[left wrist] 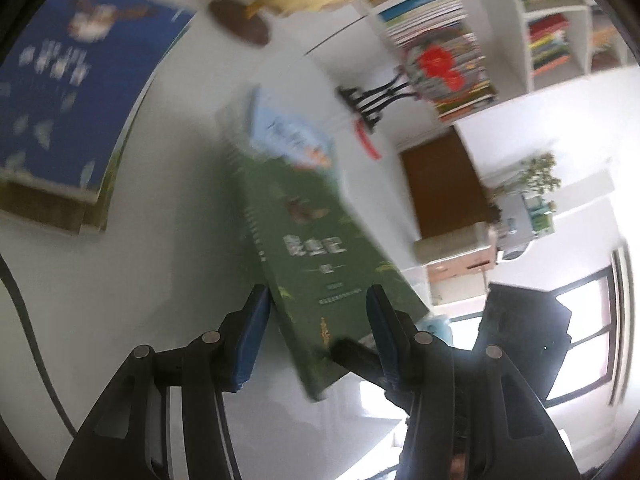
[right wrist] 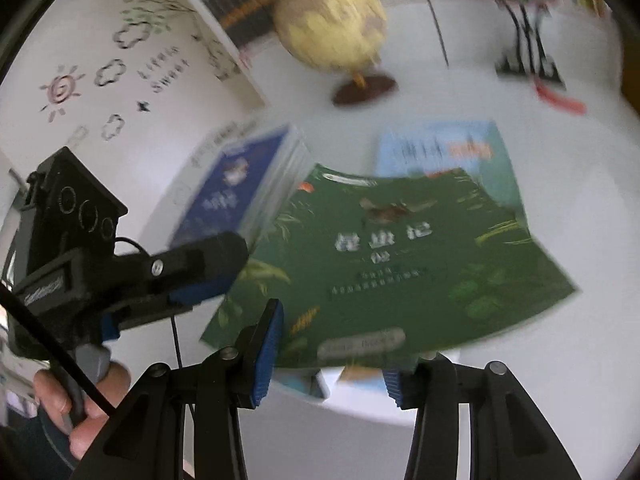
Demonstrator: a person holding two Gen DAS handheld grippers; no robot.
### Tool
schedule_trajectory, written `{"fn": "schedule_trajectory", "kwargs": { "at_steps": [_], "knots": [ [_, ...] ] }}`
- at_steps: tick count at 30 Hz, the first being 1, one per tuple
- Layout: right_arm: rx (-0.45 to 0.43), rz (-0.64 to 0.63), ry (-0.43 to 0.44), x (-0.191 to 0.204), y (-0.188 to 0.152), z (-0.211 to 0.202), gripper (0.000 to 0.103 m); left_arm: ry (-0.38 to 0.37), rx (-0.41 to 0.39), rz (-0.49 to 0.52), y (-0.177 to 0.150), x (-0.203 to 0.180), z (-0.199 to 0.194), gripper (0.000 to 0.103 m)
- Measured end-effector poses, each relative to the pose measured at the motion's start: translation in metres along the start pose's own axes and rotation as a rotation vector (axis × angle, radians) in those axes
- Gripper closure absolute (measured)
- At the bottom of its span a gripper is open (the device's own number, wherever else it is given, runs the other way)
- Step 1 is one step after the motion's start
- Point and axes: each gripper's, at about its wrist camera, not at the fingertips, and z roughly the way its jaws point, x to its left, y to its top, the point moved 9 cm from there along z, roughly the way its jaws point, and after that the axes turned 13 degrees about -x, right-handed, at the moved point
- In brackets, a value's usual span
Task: Organize books
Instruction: 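Lift and carry the green book with both tools over the blue pile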
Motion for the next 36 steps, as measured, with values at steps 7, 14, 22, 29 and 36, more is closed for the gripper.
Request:
{"fn": "schedule_trajectory", "kwargs": {
  "at_steps": [7, 14, 22, 29, 36],
  "knots": [
    [0.095, 0.151, -0.067, -0.062, -0.044, -0.02, 0.049, 0.035, 0.064, -0.047, -0.011, 0.034, 0.022, 0.057],
    [0.004, 0.36, -0.039, -0.112, -0.025, -0.015, 0.049, 0.027, 0.101, -0.06, -0.015, 0.037, 0.031, 0.057],
    [-0.042, 0.343, -0.052, -0.108, -0.014, 0.001, 0.049, 0.012, 0.114, -0.06, -0.015, 0.033, 0.033, 0.057],
    [-0.067, 0.31, -0.107, -0.113, -0.022, -0.001, 0.068, 0.007, 0.1, -0.106, -0.022, 0.032, 0.032, 0.057],
    [-0.072, 0.287, -0.109, -0.103, -0.026, 0.004, 0.07, -0.057, 0.08, -0.12, -0.037, 0.001, 0.038, 0.061]
  ]
}}
